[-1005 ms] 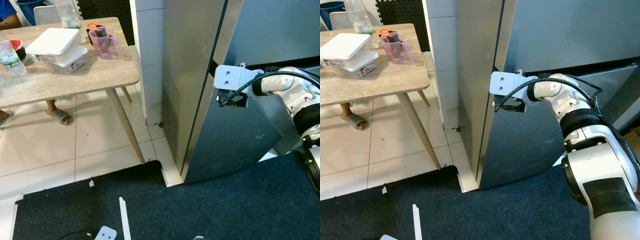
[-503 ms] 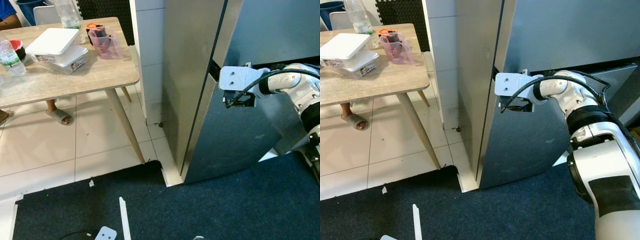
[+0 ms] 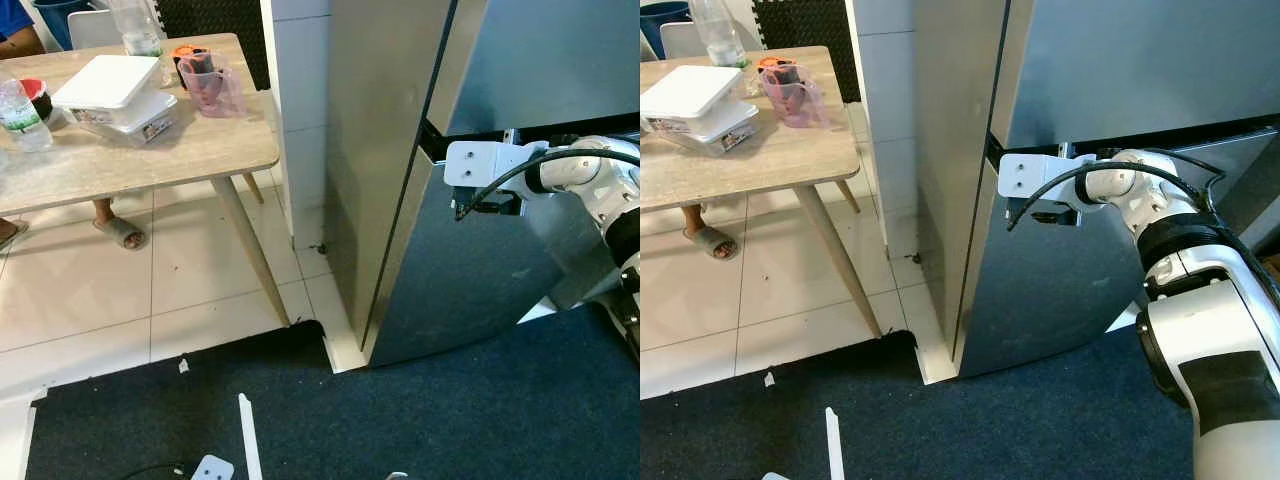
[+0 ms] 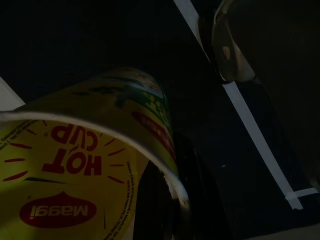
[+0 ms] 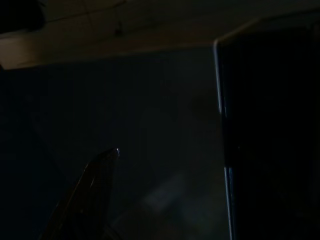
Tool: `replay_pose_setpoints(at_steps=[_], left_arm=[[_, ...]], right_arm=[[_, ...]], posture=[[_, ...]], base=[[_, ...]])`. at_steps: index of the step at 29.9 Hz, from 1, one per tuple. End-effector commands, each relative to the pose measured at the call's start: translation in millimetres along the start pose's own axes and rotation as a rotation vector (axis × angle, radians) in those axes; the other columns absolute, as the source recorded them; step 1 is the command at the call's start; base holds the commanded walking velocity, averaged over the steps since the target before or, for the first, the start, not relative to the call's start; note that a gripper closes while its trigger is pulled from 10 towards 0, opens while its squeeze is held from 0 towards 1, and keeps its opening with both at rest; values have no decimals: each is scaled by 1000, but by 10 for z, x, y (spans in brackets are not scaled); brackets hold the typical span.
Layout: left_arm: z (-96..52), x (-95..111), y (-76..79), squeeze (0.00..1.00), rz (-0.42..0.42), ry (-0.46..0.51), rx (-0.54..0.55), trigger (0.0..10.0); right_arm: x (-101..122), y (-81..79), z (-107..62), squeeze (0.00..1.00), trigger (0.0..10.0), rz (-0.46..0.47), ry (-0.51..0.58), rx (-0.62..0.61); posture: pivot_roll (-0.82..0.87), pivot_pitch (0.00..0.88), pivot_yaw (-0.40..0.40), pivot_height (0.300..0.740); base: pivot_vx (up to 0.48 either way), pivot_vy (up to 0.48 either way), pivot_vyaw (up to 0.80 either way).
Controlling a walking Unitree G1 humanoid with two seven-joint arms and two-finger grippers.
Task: Restocking fridge
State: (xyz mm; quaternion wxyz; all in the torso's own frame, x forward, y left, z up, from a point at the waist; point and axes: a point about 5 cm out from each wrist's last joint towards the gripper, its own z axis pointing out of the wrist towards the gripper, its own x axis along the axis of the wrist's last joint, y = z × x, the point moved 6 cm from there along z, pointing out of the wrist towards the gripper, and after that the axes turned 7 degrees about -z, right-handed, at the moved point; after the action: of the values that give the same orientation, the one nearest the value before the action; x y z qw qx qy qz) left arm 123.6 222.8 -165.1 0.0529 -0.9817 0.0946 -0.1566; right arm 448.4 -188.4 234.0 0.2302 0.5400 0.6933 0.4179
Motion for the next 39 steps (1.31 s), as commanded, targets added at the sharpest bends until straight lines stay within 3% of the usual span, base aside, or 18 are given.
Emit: replay_pose_setpoints(at_steps=[1,2,7,15,28,31,33,34,35,36,38,39], left_arm=[[9,-39,277,0,-14,-3,-70,10000],[9,-51,282,0,-14,-6,-71,10000],[8,-61,286,0,-14,-8,-72,10000],[7,-68,276,0,-18,-8,-69,10000],[7,-61,270,0,-16,-7,-69,10000],[7,-54,254,0,-16,-5,-65,10000],[7,-54,254,0,-16,-5,-65,10000],[7,-56,247,0,-15,-5,-64,10000],[5,-66,233,0,-12,-8,-62,10000],[5,-66,233,0,-12,-8,-62,10000],[5,-69,227,0,-10,-9,-61,10000],[5,-69,227,0,-10,-9,-61,10000]], right_arm=[[-115,-325,30,0,10000,2,-20,150],[-122,-507,2,0,10000,-8,2,272],[-148,-629,-36,0,10000,-21,5,359],[-193,-655,-152,0,10000,-14,5,440],[-29,-545,-457,0,10000,5,156,547],[381,-301,-659,0,10000,12,400,486],[381,-301,-659,0,10000,12,400,486],[607,-183,-794,0,10000,25,535,441],[1042,19,-1158,0,10000,48,825,371],[1042,19,-1158,0,10000,48,825,371],[1260,132,-1409,0,10000,59,1002,338],[1260,132,-1409,0,10000,59,1002,338]], posture=[[-83,133,-88,740],[-83,135,-87,740],[-82,137,-89,740],[-79,139,-89,740],[-80,135,-86,740],[-80,135,-86,740],[-80,135,-86,740],[-80,135,-86,740],[-76,130,-83,740],[-76,130,-83,740],[-76,130,-83,740],[-76,130,-83,740]], base=[[0,0,0],[0,0,0],[0,0,0],[0,0,0],[0,0,0],[0,0,0],[0,0,0],[0,0,0],[0,0,0],[0,0,0],[0,0,0],[0,0,0]])
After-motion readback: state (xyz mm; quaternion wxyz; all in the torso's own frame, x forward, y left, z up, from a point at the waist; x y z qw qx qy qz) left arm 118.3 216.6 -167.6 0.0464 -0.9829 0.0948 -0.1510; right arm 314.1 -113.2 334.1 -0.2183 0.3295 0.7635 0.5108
